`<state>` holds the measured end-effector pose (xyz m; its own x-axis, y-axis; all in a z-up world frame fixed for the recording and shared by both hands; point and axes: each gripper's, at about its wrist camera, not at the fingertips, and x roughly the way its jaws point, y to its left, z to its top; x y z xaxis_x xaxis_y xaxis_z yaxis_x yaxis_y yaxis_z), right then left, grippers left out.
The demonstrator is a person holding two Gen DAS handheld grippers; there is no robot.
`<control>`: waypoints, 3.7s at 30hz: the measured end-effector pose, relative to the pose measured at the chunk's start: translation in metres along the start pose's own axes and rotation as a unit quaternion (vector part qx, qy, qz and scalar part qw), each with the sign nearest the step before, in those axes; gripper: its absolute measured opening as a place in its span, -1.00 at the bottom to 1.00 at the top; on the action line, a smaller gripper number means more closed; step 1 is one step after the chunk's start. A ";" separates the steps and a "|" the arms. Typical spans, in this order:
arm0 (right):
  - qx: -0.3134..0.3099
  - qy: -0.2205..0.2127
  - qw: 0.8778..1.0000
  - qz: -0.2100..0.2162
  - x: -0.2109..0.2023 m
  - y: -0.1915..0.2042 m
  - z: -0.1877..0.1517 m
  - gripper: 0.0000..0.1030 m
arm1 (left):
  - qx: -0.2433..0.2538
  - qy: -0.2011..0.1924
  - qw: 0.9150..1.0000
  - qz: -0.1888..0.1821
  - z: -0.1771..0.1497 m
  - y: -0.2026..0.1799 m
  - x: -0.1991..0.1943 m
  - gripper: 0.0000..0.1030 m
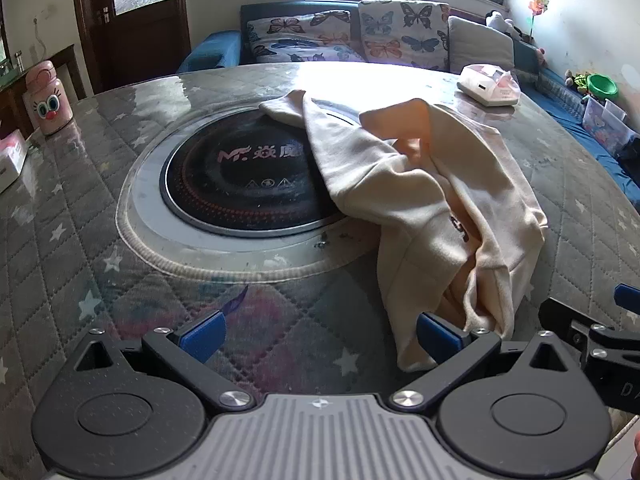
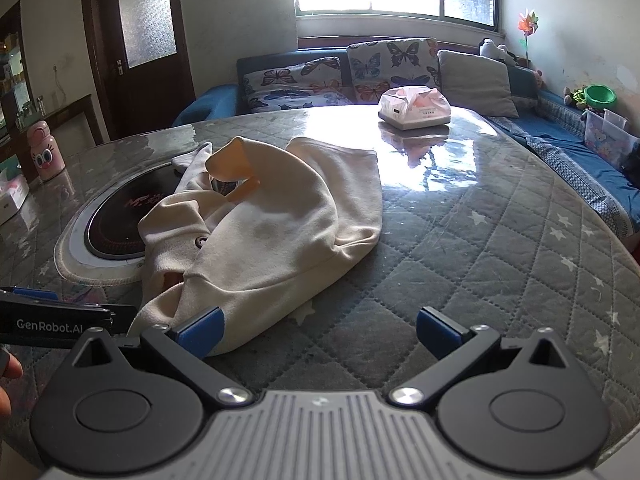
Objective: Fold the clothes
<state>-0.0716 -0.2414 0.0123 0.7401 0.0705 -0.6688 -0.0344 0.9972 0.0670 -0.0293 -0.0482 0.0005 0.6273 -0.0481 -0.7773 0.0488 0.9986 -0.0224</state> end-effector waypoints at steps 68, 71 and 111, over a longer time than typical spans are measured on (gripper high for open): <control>-0.073 0.005 0.996 0.060 0.138 0.017 0.116 -0.04 | 0.022 0.001 0.997 -0.079 0.093 -0.006 0.067 0.30; -0.069 0.009 0.995 0.068 0.137 0.014 0.116 -0.39 | 0.025 0.000 0.996 -0.085 0.092 -0.008 0.067 0.01; -0.023 -0.083 0.995 -0.059 0.022 -0.074 0.073 -0.90 | 0.043 -0.039 0.993 -0.104 0.073 0.003 0.042 -0.77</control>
<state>-0.0041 -0.3155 0.0465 0.8417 -0.0488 -0.5378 0.0313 0.9986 -0.0417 0.0543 -0.0494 0.0140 0.6546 -0.2578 -0.7106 0.2470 0.9614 -0.1213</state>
